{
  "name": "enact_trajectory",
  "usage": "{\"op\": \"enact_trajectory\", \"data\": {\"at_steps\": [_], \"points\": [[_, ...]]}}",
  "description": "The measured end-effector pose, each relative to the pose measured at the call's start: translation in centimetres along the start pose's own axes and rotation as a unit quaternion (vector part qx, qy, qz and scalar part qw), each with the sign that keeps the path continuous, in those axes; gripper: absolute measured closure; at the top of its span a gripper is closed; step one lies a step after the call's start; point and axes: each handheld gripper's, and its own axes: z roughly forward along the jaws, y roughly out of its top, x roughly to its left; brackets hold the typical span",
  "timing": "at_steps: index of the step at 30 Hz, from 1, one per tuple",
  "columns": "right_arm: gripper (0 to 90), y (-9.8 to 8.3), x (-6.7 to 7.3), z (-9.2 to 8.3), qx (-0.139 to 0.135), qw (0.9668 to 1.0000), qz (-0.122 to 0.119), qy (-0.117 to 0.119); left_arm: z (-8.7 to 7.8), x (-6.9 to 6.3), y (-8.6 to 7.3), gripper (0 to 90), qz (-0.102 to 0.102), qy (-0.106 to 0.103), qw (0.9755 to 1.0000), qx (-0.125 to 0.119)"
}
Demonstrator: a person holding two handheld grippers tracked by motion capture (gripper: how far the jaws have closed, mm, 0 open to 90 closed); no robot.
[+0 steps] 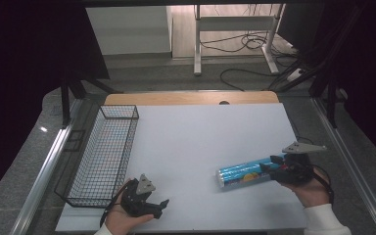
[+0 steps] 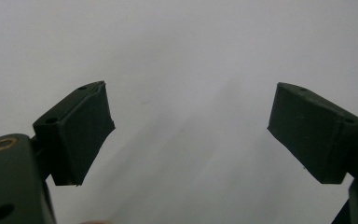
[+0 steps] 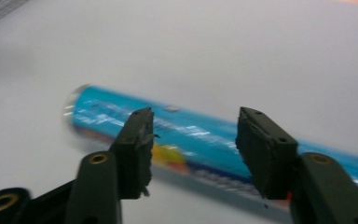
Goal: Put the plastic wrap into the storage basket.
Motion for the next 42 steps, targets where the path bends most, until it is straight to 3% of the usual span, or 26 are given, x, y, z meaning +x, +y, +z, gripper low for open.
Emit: {"op": "enact_trajectory", "data": {"at_steps": [1, 4, 10, 18, 24, 26, 27, 28, 29, 30, 32, 37, 42], "points": [[50.0, 0.0, 0.0, 0.0, 0.0, 1.0, 0.0, 0.0, 0.0, 0.0, 0.0, 13.2, 0.0, 0.0, 1.0, 0.0], [54.7, 0.4, -1.9, -0.2, 0.013, 0.9999, 0.003, -0.008, 0.1, 0.2, 0.1, 13.2, -0.004, 0.003, 1.0, 0.003], [66.4, 0.3, -5.3, -1.0, 0.011, 0.9993, 0.032, -0.017, 0.1, 0.1, 0.1, 13.1, -0.004, 0.004, 1.0, 0.002], [87.2, -0.5, -8.7, -2.3, 0.011, 0.9959, 0.054, -0.071, 0.0, 0.5, 0.1, 13.1, -0.009, 0.006, 0.9999, 0.001], [89.5, -0.8, -9.9, -2.0, 0.027, 0.9936, 0.048, -0.098, 0.0, 0.4, 0.1, 13.1, -0.009, 0.008, 0.9999, 0.0], [89.5, -1.1, -11.1, -1.9, 0.035, 0.9905, 0.062, -0.118, -0.1, 0.5, 0.1, 13.1, -0.009, 0.009, 0.9999, -0.002], [89.5, -1.1, -11.1, -1.9, 0.035, 0.9905, 0.062, -0.118, -0.1, 0.5, 0.1, 13.1, -0.01, 0.009, 0.9999, -0.002], [89.5, -1.4, -12.0, -1.6, 0.043, 0.9872, 0.071, -0.136, -0.1, 0.6, 0.1, 13.1, -0.009, 0.009, 0.9999, -0.001], [89.5, -1.4, -12.0, -1.6, 0.043, 0.9872, 0.071, -0.136, -0.1, 0.6, 0.1, 13.1, -0.009, 0.009, 0.9999, -0.001], [89.5, -1.7, -12.8, -1.3, 0.049, 0.9844, 0.077, -0.151, 0.0, 0.6, 0.1, 13.2, -0.009, 0.009, 0.9999, 0.0], [89.5, -1.9, -13.5, -1.0, 0.056, 0.982, 0.085, -0.159, 0.0, 0.6, 0.1, 13.1, -0.01, 0.01, 0.9999, 0.0], [89.5, -2.9, -15.1, 0.7, 0.073, 0.9806, 0.1, -0.152, 0.0, 0.6, 0.1, 13.1, -0.008, 0.012, 0.9999, 0.002], [89.5, -3.6, -15.4, 2.7, 0.109, 0.9813, 0.089, -0.131, 0.0, 0.6, 0.0, 13.1, -0.008, 0.013, 0.9999, 0.002]]}}
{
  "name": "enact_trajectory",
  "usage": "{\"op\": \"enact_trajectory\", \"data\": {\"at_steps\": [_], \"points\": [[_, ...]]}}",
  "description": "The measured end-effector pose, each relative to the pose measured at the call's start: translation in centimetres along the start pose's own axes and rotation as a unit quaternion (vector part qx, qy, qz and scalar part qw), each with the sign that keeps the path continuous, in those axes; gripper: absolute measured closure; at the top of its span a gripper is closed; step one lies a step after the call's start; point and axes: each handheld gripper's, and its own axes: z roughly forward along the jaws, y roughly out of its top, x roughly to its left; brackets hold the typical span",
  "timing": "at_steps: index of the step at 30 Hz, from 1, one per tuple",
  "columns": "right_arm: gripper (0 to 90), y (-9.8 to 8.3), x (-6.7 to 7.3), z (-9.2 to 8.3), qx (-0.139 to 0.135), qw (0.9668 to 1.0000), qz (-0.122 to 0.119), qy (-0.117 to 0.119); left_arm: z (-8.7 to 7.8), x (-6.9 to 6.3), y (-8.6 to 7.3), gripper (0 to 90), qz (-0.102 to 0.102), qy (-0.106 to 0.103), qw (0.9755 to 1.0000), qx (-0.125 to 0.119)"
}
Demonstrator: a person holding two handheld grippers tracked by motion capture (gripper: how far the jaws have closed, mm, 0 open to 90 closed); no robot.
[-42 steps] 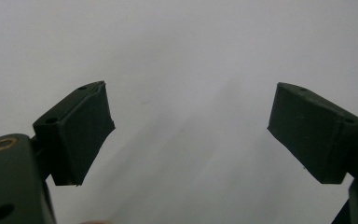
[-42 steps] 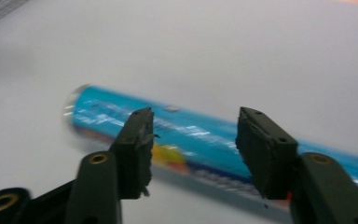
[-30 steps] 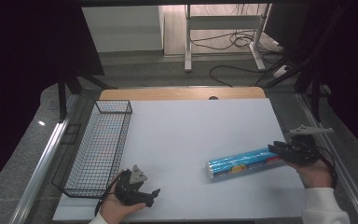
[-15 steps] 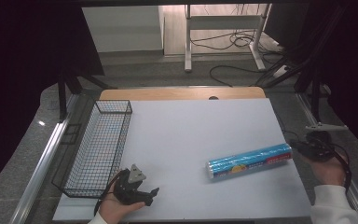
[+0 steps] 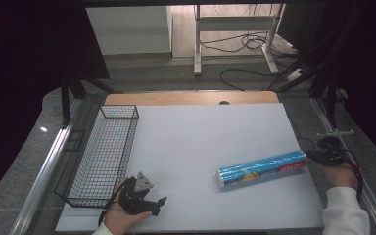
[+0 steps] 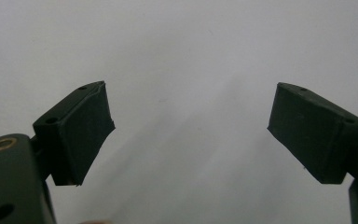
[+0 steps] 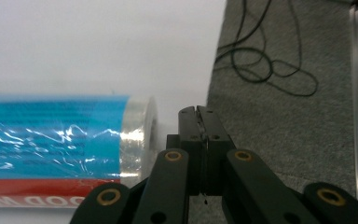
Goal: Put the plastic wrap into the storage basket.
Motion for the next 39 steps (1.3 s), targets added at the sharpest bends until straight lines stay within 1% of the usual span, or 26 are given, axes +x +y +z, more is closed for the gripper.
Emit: {"op": "enact_trajectory", "data": {"at_steps": [1, 3, 5, 6, 11, 12, 14, 15, 16, 17, 18, 20, 23, 28, 30, 33, 35, 39], "points": [[89.5, -0.1, 0.0, 0.2, 0.003, 1.0, -0.003, 0.005, 0.0, 0.0, 0.0, 13.1, 0.0, 0.0, 1.0, -0.001], [89.7, -0.1, 0.1, 0.4, 0.001, 0.9996, -0.007, 0.026, -0.1, 0.0, 0.0, 13.1, -0.001, 0.001, 1.0, -0.002], [89.7, -0.1, 0.2, 0.5, -0.001, 0.9996, -0.011, 0.025, -0.1, 0.0, 0.0, 13.1, -0.001, 0.001, 1.0, -0.003], [89.8, -0.2, 0.3, 0.4, 0.0, 0.9996, -0.016, 0.021, -0.2, 0.0, 0.1, 13.1, -0.001, 0.001, 1.0, -0.005], [89.9, -0.3, 0.5, 0.3, 0.001, 0.9997, -0.021, 0.015, -0.2, -0.2, 0.4, 13.1, 0.002, 0.0, 1.0, -0.009], [89.9, -0.3, 0.7, 0.2, 0.002, 0.9996, -0.023, 0.018, -0.3, -0.2, 0.5, 13.0, 0.003, 0.0, 1.0, -0.009], [89.9, -0.3, 1.1, 0.3, 0.003, 0.9991, -0.03, 0.031, -0.5, -0.2, 0.8, 13.0, 0.004, -0.001, 0.9999, -0.013], [89.9, -0.3, 1.1, 0.3, 0.003, 0.9991, -0.03, 0.031, -0.7, -0.2, 0.9, 13.0, 0.005, -0.001, 0.9999, -0.016], [89.9, -0.2, 1.5, 0.3, 0.005, 0.9987, -0.033, 0.037, -1.0, -0.3, 1.1, 13.0, 0.005, -0.001, 0.9998, -0.02], [89.9, -0.2, 1.5, 0.3, 0.005, 0.9987, -0.033, 0.037, -1.0, -0.3, 1.1, 13.0, 0.005, -0.001, 0.9998, -0.02], [89.9, -0.2, 1.9, 0.2, 0.007, 0.9985, -0.038, 0.039, -1.4, -0.2, 1.3, 13.0, 0.006, 0.0, 0.9997, -0.024], [89.9, -0.2, 2.1, 0.2, 0.008, 0.9983, -0.042, 0.04, -1.6, -0.1, 1.5, 13.0, 0.006, 0.001, 0.9996, -0.026], [89.9, -0.2, 2.9, 0.2, 0.008, 0.9979, -0.047, 0.043, -2.2, 0.2, 1.7, 13.0, 0.0, 0.005, 0.9994, -0.034], [89.9, -0.2, 3.6, 0.2, 0.008, 0.9971, -0.055, 0.051, -2.4, 0.4, 1.8, 13.0, -0.001, 0.006, 0.9994, -0.034], [89.9, -0.2, 4.0, 0.3, 0.008, 0.9961, -0.065, 0.059, -2.4, 0.4, 2.0, 13.0, -0.001, 0.007, 0.9993, -0.036], [89.9, -0.1, 4.3, 0.4, 0.007, 0.9956, -0.069, 0.062, -2.5, 0.4, 2.1, 13.0, 0.001, 0.007, 0.9993, -0.037], [89.9, 0.0, 4.8, 0.4, 0.008, 0.9947, -0.077, 0.068, -2.7, 0.6, 2.3, 13.0, 0.002, 0.008, 0.9993, -0.035], [89.9, 0.1, 5.3, 0.5, 0.007, 0.9941, -0.079, 0.074, -3.0, 0.9, 2.3, 13.0, 0.0, 0.007, 0.9992, -0.039]]}}
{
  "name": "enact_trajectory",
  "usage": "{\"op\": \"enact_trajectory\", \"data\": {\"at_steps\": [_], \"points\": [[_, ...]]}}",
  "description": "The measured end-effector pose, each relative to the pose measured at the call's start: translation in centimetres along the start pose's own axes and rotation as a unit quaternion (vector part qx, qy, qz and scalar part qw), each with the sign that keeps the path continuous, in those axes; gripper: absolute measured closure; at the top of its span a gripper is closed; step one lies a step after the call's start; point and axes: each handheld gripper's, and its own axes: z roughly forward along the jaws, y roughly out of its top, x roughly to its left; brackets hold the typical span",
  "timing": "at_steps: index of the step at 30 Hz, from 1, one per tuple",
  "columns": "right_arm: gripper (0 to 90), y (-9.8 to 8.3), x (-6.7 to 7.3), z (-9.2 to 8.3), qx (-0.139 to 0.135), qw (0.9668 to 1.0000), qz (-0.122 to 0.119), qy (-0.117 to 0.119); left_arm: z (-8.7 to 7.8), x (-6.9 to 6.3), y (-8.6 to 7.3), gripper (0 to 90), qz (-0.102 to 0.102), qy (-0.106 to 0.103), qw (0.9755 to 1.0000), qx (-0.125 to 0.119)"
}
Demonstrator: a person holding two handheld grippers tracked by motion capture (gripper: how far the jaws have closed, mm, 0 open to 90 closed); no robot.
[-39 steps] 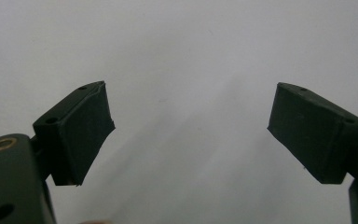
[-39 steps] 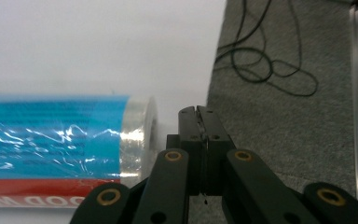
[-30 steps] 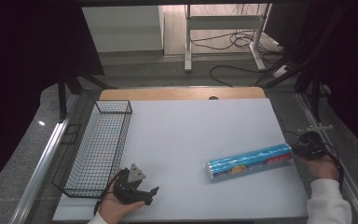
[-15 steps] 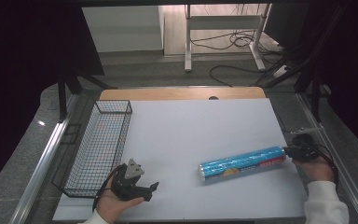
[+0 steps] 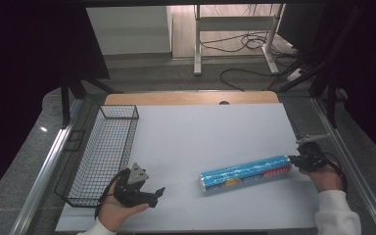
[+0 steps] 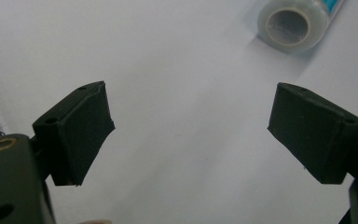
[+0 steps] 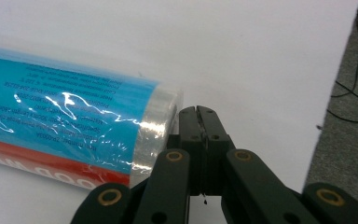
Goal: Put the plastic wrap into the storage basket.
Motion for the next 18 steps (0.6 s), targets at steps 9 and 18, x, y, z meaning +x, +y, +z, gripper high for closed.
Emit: {"op": "enact_trajectory", "data": {"at_steps": [9, 18], "points": [[89.9, 0.3, 1.1, 0.2, 0.004, 0.9998, -0.02, 0.005, -0.5, 0.8, -0.1, 13.1, -0.01, -0.01, 0.9999, -0.004], [89.9, 0.4, 1.6, 0.4, 0.006, 0.9996, -0.028, 0.008, -0.6, 0.8, -0.2, 13.1, -0.011, -0.01, 0.9999, -0.003]]}}
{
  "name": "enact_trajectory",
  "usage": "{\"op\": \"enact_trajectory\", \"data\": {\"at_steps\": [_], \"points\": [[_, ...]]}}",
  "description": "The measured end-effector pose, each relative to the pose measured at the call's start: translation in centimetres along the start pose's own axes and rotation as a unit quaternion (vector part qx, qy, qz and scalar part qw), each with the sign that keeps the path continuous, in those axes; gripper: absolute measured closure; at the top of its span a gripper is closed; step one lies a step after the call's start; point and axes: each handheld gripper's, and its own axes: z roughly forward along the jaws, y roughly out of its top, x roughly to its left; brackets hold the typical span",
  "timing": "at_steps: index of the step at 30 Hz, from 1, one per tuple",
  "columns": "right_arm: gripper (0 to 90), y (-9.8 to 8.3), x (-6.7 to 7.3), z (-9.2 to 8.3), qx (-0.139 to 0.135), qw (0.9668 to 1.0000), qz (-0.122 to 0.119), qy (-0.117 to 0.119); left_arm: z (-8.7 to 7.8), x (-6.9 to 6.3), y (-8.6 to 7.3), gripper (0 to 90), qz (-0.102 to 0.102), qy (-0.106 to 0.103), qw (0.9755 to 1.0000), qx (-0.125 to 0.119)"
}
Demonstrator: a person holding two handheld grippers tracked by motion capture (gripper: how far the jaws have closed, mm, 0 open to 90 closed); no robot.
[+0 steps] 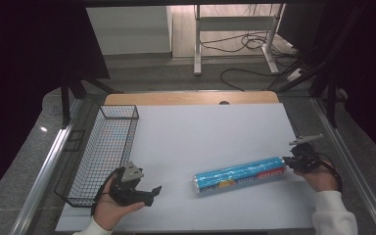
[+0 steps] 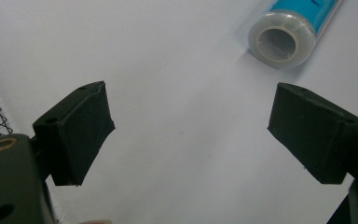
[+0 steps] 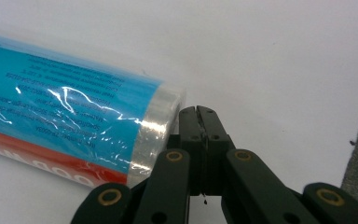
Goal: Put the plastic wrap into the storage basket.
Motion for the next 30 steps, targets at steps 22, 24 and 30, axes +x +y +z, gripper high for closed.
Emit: {"op": "enact_trajectory", "data": {"at_steps": [22, 24, 30], "points": [[89.9, 1.7, 3.7, 1.7, -0.004, 0.9995, -0.03, -0.004, 0.5, 0.0, -0.4, 13.1, 0.003, -0.003, 1.0, 0.009], [89.9, 1.9, 4.2, 1.9, -0.004, 0.9992, -0.039, -0.001, 0.5, 0.0, -0.5, 13.1, 0.004, -0.004, 0.9999, 0.01], [89.9, 2.0, 4.8, 2.0, -0.008, 0.9989, -0.043, 0.014, 0.7, 0.1, -0.6, 13.1, 0.001, -0.004, 0.9999, 0.012]]}}
